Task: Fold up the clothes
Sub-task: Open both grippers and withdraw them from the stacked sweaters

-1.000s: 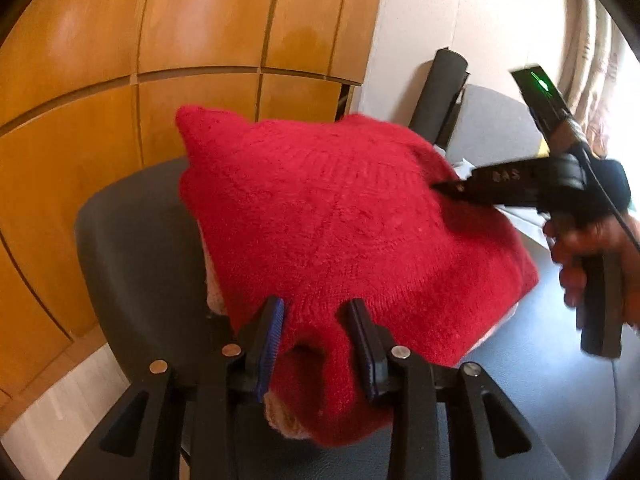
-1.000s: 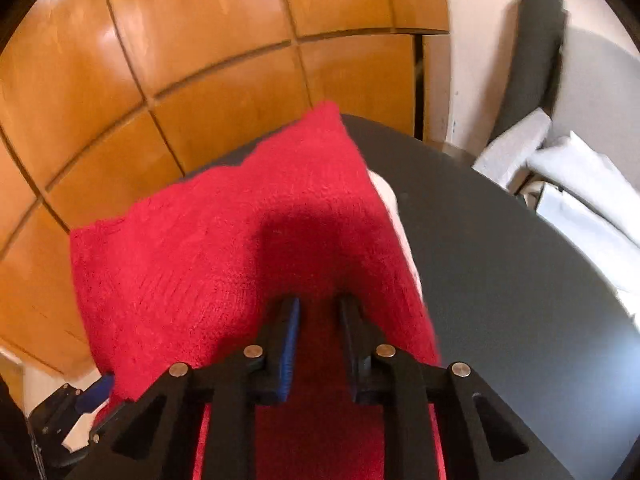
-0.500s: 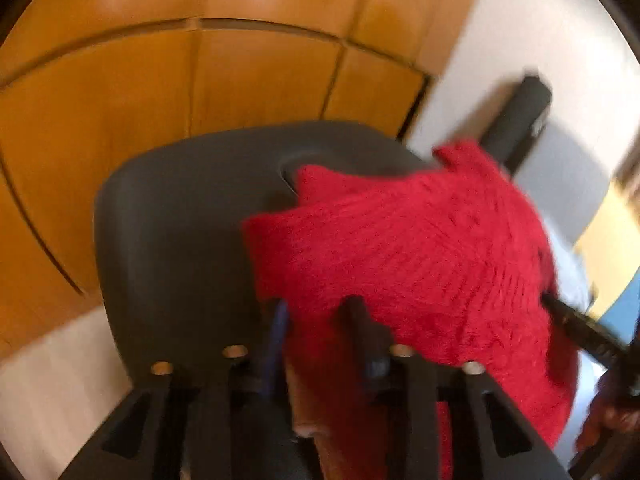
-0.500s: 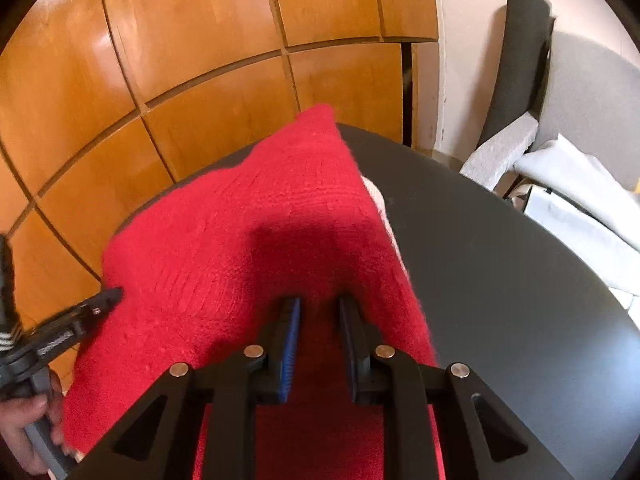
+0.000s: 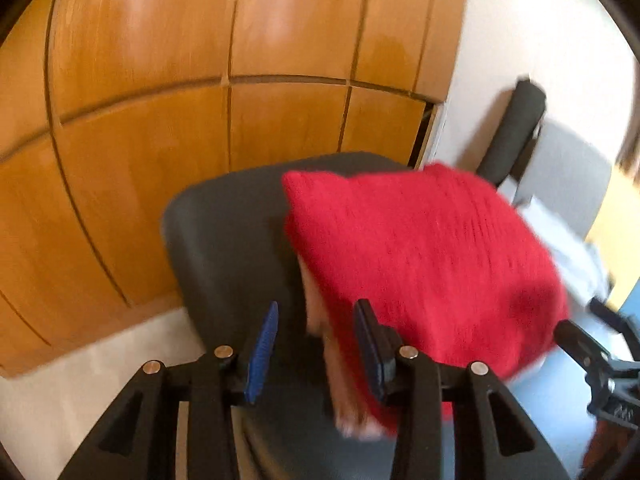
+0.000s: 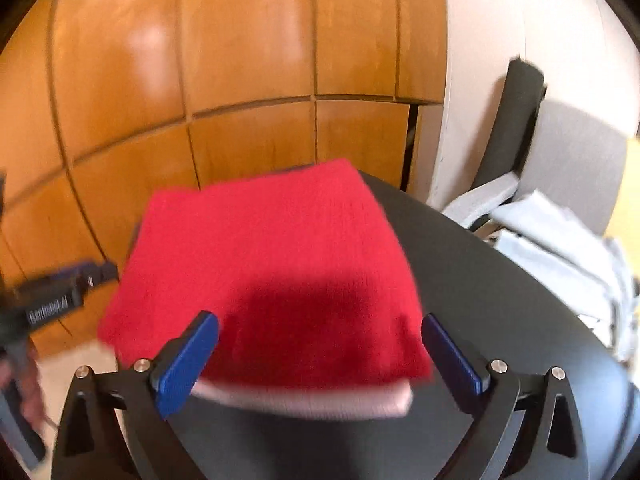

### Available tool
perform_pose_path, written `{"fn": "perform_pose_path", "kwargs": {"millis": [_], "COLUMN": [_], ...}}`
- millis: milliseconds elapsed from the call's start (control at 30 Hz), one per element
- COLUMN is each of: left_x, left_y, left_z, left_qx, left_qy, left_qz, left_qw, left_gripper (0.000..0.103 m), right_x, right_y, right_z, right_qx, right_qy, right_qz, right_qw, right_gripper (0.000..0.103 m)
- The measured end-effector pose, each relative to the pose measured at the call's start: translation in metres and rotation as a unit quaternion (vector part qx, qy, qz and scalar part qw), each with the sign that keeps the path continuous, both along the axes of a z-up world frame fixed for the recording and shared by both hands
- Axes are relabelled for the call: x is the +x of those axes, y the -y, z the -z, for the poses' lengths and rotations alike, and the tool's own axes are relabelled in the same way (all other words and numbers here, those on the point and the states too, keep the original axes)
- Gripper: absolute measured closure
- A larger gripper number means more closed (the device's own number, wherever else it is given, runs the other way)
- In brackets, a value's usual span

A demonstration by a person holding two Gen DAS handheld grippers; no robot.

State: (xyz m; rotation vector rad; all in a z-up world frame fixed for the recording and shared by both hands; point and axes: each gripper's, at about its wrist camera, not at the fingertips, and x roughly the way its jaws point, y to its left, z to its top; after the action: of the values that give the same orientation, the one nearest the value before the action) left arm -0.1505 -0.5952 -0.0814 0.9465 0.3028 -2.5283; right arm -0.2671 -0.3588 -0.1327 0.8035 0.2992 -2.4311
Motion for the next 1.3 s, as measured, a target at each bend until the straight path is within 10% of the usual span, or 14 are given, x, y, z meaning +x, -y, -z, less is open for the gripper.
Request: {"fn": "perform_pose_path", "kwargs": {"millis": [333, 800, 1300], "left_x": [0.048, 0.075, 0.072], "left_y": [-0.051, -0.080, -0.097], "left_z": [0.011, 0.029, 0.037], "left_qx": [-0.034, 0.004, -0.015], "left_qy": [0.075, 0.072, 0.096], "left_qz": [-0.036, 0.013, 0.017], "left_qw": [0.9960, 0.9973, 0.9951], "left_gripper": [0.063, 0.063, 0.063], "right_x": [0.046, 0.095, 0.087], "right_y": [-0.046, -0.046, -0.037], "right_z": [0.056, 0.051, 0.064], "right_qx": [-0.013, -0.003, 0.024], "right_qy": [0.036, -0.083, -0.060], "right_qz": [0.058, 0.044, 0.040], "right_qw": [0.998, 0.996, 0.997], "right_gripper": [0.000, 0.000, 0.000]}}
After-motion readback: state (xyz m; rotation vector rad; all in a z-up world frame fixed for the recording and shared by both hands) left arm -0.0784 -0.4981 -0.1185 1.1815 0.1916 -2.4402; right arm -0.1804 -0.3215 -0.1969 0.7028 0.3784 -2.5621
